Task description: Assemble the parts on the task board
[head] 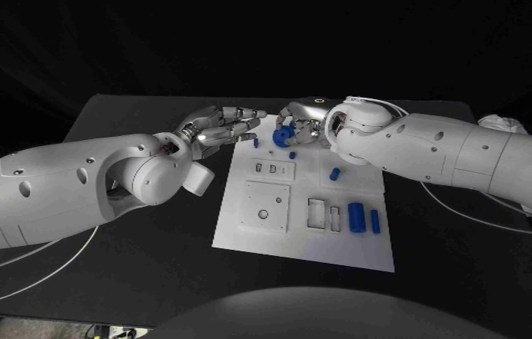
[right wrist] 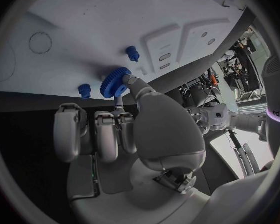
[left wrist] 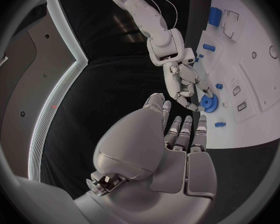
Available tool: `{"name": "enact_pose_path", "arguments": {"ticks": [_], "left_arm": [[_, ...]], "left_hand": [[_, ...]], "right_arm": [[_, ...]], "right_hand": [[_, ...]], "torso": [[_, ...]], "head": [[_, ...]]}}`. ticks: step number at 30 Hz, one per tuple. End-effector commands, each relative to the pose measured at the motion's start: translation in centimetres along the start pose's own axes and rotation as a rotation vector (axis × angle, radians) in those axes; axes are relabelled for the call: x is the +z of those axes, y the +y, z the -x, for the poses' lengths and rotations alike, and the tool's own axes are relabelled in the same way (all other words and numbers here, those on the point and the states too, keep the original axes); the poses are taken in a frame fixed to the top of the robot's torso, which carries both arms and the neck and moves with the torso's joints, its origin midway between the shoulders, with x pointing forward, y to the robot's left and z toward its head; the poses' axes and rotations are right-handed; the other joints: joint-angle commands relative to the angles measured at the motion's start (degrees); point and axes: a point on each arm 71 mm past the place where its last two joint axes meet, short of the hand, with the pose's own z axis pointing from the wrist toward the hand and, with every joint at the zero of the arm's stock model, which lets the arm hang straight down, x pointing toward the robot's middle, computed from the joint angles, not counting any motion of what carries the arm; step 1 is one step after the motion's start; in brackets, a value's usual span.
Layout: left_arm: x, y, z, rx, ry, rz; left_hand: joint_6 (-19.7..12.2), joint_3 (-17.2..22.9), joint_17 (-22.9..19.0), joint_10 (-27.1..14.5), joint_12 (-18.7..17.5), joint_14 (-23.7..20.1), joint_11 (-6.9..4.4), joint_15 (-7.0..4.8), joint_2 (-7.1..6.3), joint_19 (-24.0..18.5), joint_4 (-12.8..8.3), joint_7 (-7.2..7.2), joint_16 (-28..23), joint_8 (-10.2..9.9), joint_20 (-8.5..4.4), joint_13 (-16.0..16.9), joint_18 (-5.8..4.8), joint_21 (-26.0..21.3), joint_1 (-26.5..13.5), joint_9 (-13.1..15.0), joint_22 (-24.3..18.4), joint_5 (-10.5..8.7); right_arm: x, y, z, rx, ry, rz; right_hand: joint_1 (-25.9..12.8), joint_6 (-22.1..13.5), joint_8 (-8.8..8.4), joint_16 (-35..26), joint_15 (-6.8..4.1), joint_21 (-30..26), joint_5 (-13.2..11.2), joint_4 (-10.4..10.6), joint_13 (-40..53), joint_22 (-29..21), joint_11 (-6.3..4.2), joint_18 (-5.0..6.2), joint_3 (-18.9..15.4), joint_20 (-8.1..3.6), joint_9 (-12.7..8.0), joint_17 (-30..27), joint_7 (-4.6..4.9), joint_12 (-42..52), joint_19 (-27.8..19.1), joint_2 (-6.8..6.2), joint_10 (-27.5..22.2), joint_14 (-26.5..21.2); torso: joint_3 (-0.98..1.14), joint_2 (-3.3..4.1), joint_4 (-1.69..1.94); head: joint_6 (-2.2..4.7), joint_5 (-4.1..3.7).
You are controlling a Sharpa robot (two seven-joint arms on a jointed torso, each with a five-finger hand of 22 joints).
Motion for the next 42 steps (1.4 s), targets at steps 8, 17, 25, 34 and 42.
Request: {"name": "enact_pose_path", "arguments": {"ticks": [8, 17, 25, 34, 42], "left_arm": [[0.0, -0.1, -0.2, -0.001, 0.020, -0.004], [0.0, 0.0, -0.2, -0.002, 0.023, 0.001], [0.0, 0.0, -0.3, -0.003, 0.025, 0.004], [0.0, 0.0, -0.2, -0.003, 0.025, 0.005], [0.0, 0.0, -0.2, -0.002, 0.024, 0.005]], "left_hand": [[0.1, 0.3, 0.1, 0.1, 0.2, 0.1, 0.48, 0.43, -0.17, 0.6, 0.0, 0.28, 0.2, 0.2, 0.03, 0.1, -1.10, 0.3, 0.3, 0.0, 0.0, 0.38], [0.1, 0.3, 0.1, 0.1, 0.2, 0.1, 0.48, 0.43, -0.17, 0.6, 0.0, 0.28, 0.2, 0.2, 0.03, 0.1, -1.10, 0.3, 0.3, 0.0, 0.0, 0.38], [0.1, 0.3, 0.1, 0.1, 0.2, 0.1, 0.48, 0.43, -0.17, 0.6, 0.0, 0.28, 0.2, 0.2, 0.03, 0.1, -1.10, 0.3, 0.3, 0.0, 0.0, 0.38], [0.0, 0.4, 0.1, 0.0, 0.2, 0.0, 0.54, 0.46, -0.17, 0.6, 0.1, 0.33, 0.2, 0.2, 0.02, 0.1, -1.19, 0.3, 0.3, 0.0, 0.0, 0.39], [0.0, 0.4, 0.1, 0.0, 0.2, 0.0, 0.54, 0.46, -0.17, 0.6, 0.1, 0.33, 0.2, 0.2, 0.02, 0.1, -1.19, 0.3, 0.3, 0.0, 0.0, 0.39]], "right_arm": [[-0.4, -0.9, 0.5, 0.056, -0.062, -0.012], [-0.5, -1.4, 0.2, 0.070, -0.008, -0.042], [-0.6, -1.7, 0.0, 0.071, 0.025, -0.055], [-0.7, -1.8, -0.1, 0.074, 0.029, -0.056], [-0.8, -2.0, 0.0, 0.076, 0.020, -0.056]], "right_hand": [[-0.6, 0.8, 5.72, 0.2, -0.14, -0.1, 2.1, 0.5, 15.1, 11.4, 0.38, 0.63, 0.3, -0.09, 10.1, 15.1, 0.85, 0.2, 0.2, -0.17, 6.0, 6.1], [-1.3, -0.9, 4.32, 0.2, 0.30, -1.3, 2.1, 1.2, 15.1, 11.0, 0.90, 0.91, 0.5, 0.29, 9.5, 15.1, 1.38, 0.2, -0.7, -0.42, 6.0, 6.1], [-2.6, -3.9, 0.63, 0.2, 1.04, -2.4, 1.7, 2.2, 15.1, 10.6, 1.76, 1.15, 1.3, 1.03, 6.9, 15.1, 2.37, 0.2, -1.5, -1.23, 6.0, 6.1], [-4.2, -7.8, -4.12, 0.2, 1.68, -2.8, -0.6, 3.6, 15.1, 10.6, 2.41, 1.22, 1.5, 1.66, 3.2, 15.1, 3.11, 0.2, -1.7, -1.91, 6.0, 6.1], [-4.8, -20.1, -13.93, 0.2, 1.62, -3.2, -6.6, 4.2, 15.1, 10.5, 2.22, 1.33, 0.3, 1.78, -8.5, 15.1, 2.69, 0.2, -1.9, -1.84, 6.0, 6.1]], "torso": [[-0.01, 0.05, 0.00], [-0.03, 0.05, -0.04], [0.01, 0.03, 0.02], [0.00, -0.03, 0.03], [0.01, -0.01, 0.04]], "head": [[0.00, 0.18], [0.00, 0.02], [0.00, -0.04], [0.00, -0.01], [0.00, 0.00]]}}
